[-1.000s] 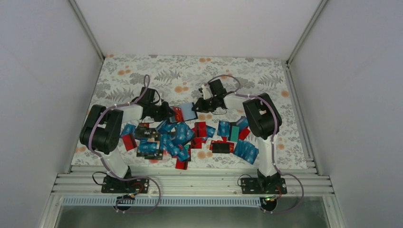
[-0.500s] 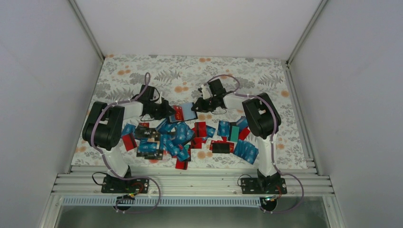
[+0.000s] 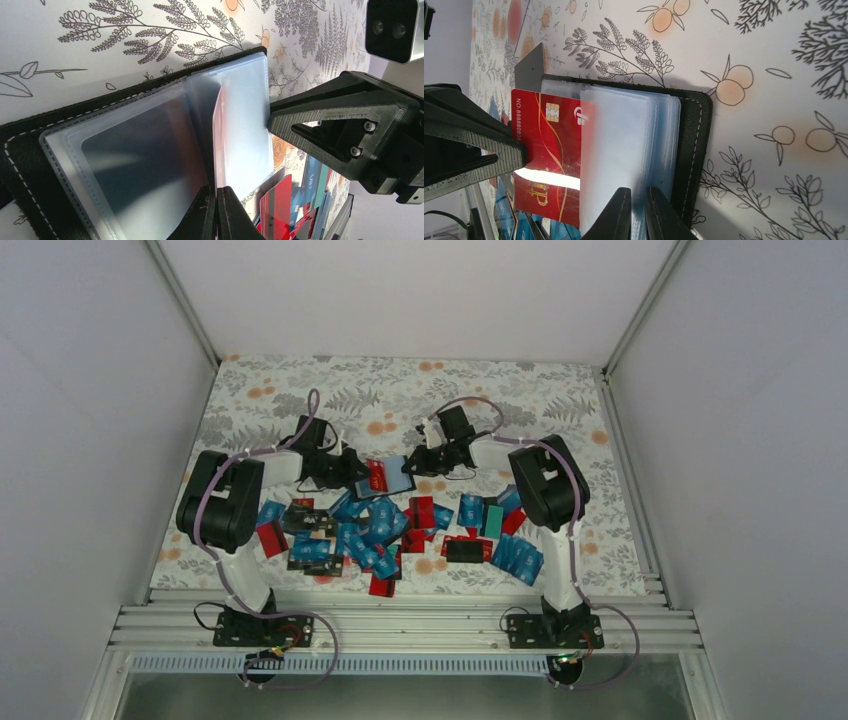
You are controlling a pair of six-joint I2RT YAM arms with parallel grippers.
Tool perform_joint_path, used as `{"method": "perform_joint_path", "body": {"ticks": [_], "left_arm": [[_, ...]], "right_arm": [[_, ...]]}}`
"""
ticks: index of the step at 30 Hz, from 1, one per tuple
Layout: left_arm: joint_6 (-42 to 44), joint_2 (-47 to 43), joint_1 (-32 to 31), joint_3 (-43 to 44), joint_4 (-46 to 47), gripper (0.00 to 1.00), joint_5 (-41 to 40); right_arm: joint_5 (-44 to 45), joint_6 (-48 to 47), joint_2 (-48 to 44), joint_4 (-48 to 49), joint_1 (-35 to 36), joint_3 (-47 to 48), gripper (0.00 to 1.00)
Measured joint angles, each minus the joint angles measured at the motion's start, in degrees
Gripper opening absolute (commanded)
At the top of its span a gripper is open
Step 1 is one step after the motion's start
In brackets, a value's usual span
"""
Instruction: Put the credit cards into the card holder
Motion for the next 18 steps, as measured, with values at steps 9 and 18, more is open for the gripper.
{"method": "perform_joint_path", "body": {"ticks": [9, 18], "left_arm": [[0.15, 0.17, 0.0, 0.07, 0.02, 0.02, 0.04], [0.13, 0.22, 0.15, 0.09, 0.17, 0.02, 0.07]], "right_arm": [[-0.11, 0.02, 0.13, 0.0, 0.0, 0.09, 0.09], [-0.07, 1.18, 0.09, 0.35, 0.0, -0.37, 0.09]]}}
